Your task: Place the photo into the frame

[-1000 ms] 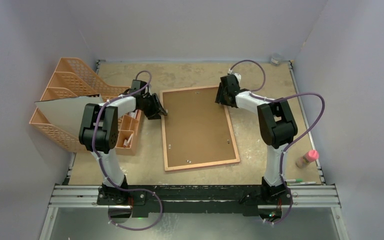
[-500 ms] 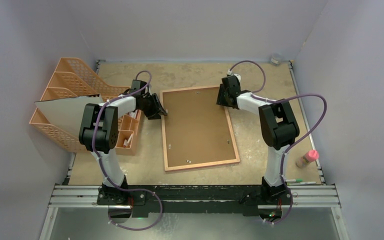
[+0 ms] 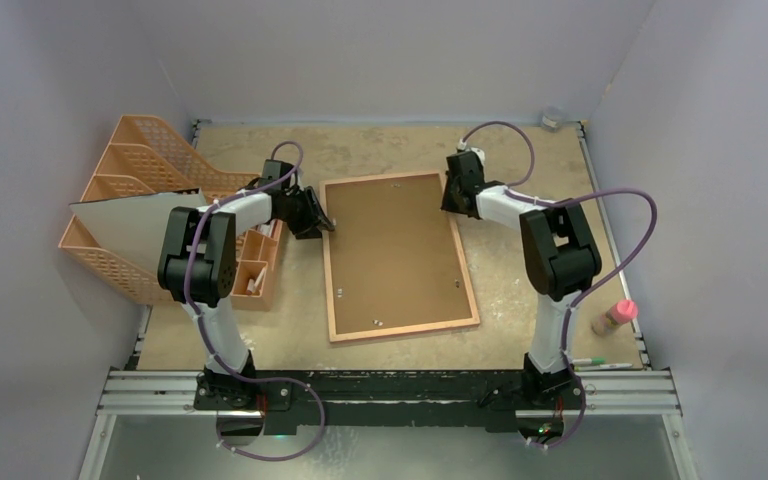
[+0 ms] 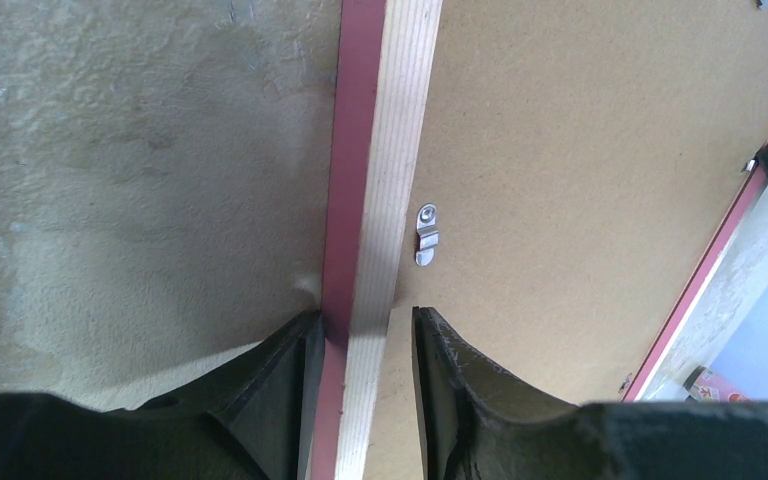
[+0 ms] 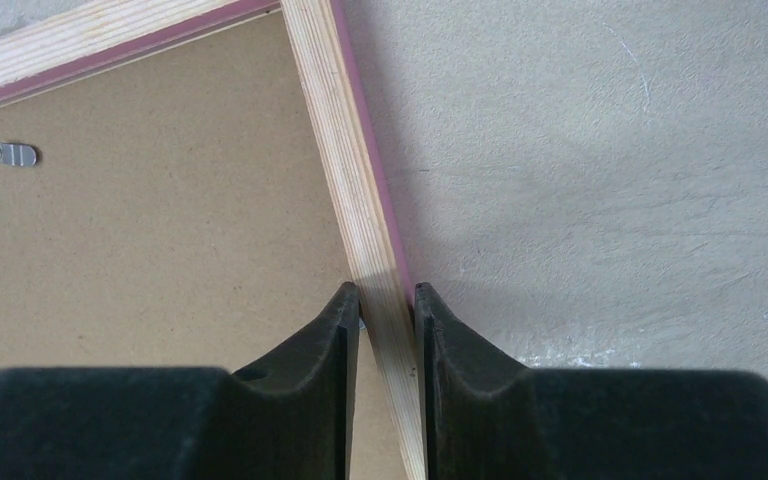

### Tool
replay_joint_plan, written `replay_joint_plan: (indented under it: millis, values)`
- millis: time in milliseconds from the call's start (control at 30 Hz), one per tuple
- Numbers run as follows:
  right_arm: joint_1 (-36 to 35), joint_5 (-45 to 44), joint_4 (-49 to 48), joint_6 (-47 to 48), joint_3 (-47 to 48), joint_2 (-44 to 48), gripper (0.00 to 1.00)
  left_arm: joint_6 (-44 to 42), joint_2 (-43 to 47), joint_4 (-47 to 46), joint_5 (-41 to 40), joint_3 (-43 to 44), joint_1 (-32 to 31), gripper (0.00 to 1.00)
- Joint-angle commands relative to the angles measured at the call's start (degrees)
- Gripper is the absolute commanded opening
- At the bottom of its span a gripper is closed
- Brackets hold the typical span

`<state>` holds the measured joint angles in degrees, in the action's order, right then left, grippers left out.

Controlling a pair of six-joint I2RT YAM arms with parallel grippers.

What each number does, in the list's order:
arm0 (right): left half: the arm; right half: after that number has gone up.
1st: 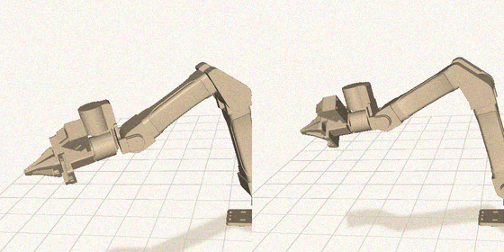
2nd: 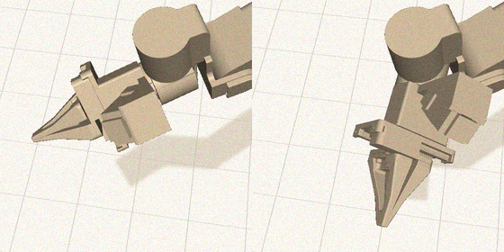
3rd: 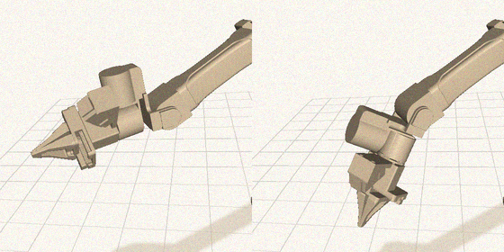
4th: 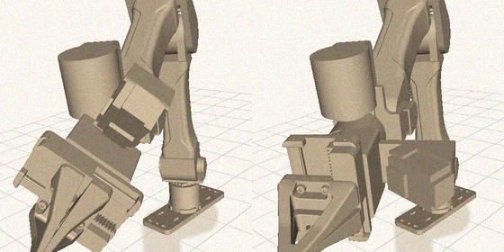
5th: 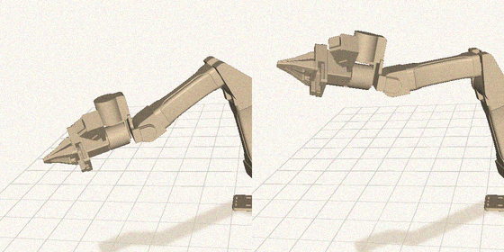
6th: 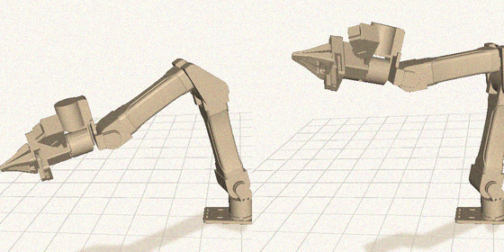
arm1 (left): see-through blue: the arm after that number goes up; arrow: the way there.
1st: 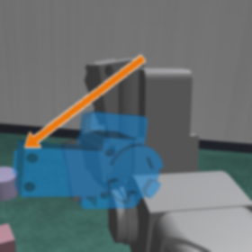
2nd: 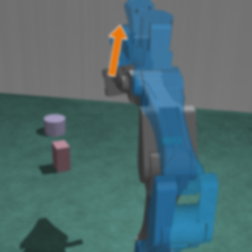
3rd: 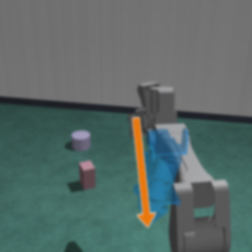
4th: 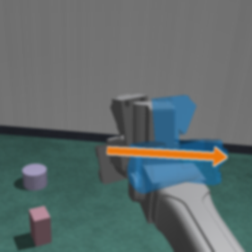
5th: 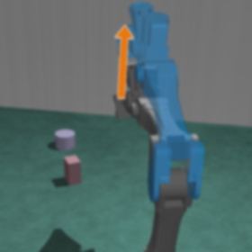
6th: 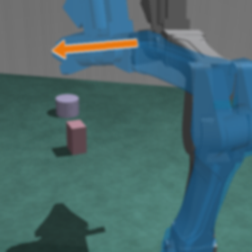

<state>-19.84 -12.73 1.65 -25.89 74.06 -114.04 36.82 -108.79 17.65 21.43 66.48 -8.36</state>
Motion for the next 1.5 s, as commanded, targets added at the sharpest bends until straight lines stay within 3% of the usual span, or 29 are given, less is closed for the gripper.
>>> replay_joint_plan:
  millis: [0, 200, 400, 567, 767, 933, 1200, 1467]
  values:
    - [-0.6, 2.3, 4.5, 0.4, -2.9, 0.4, 0.16, -1.5, -1.0, 0.7, -1.0, -1.5, -0.1, 0.40]
    - [-0.6, 3.9, 3.2, -0.6, -3.8, 4.2, 0.14, -1.4, -0.7, 0.7, -1.0, -1.4, -0.1, 0.40]
    - [-0.6, 0.1, 6.9, -3.3, -2.7, 10.3, 0.55, -1.4, 0.1, 0.9, -1.6, -1.0, 0.0, 0.41]
    - [-0.6, -0.4, 11.0, -2.6, -5.8, 15.5, 0.69, -1.6, 1.5, 1.3, -1.4, -0.8, -0.1, 0.47]
    - [-0.7, 2.0, 15.7, -2.5, -14.6, 22.8, 0.71, -2.1, 4.3, 2.2, -2.5, -1.7, -0.1, 0.58]
    - [-0.9, 9.2, 17.8, -5.0, -24.0, 31.0, 0.72, -2.2, 7.8, 2.2, -3.7, -4.7, -0.1, 0.62]
    - [-5.9, 13.2, 19.5, -8.2, -29.8, 33.8, 0.72, -1.3, 12.0, 1.4, -3.8, -10.9, -0.1, 0.62]
    - [-9.4, 8.7, 23.9, -8.0, -28.4, 31.0, 0.59, -1.6, 13.6, 1.4, -3.9, -14.4, -0.1, 0.53]
